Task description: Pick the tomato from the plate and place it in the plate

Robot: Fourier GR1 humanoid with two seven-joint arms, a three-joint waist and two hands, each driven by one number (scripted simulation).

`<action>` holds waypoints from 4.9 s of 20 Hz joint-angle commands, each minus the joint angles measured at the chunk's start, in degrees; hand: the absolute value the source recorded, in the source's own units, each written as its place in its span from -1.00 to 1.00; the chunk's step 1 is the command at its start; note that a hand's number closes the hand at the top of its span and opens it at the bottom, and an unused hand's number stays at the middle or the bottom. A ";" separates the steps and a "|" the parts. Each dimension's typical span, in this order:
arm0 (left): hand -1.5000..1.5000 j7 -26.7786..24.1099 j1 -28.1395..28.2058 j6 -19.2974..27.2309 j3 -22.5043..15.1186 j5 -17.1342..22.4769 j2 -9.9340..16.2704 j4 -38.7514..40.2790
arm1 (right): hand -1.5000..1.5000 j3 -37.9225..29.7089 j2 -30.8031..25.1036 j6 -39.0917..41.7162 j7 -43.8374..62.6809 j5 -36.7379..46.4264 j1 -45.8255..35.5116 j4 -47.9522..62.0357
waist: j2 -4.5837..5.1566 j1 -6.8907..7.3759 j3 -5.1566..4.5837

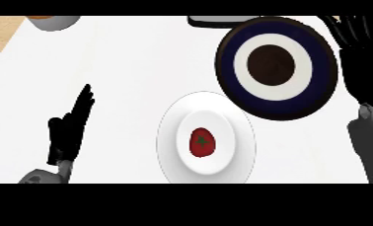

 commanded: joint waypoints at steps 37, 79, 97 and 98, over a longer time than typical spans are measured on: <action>0.00 13.80 -3.06 0.67 1.83 -1.65 -1.63 -4.10 | -1.00 38.08 -3.60 21.03 17.90 44.19 -2.84 -0.60 | 1.56 1.23 0.63; 0.00 12.44 6.65 -8.04 10.49 -16.37 -13.57 -8.19 | 1.00 28.97 17.26 30.16 1.90 74.25 1.83 19.71 | 1.63 1.29 0.74; 0.00 14.97 2.64 -9.41 14.14 -16.99 -13.55 -7.40 | 1.00 27.24 4.73 11.12 -11.92 83.22 12.73 -5.98 | 1.39 0.18 0.73; 0.00 14.03 1.75 -11.11 14.83 -15.95 -13.29 -4.86 | 1.00 26.04 4.35 11.44 -12.84 81.31 13.94 -8.43 | 1.47 0.08 0.72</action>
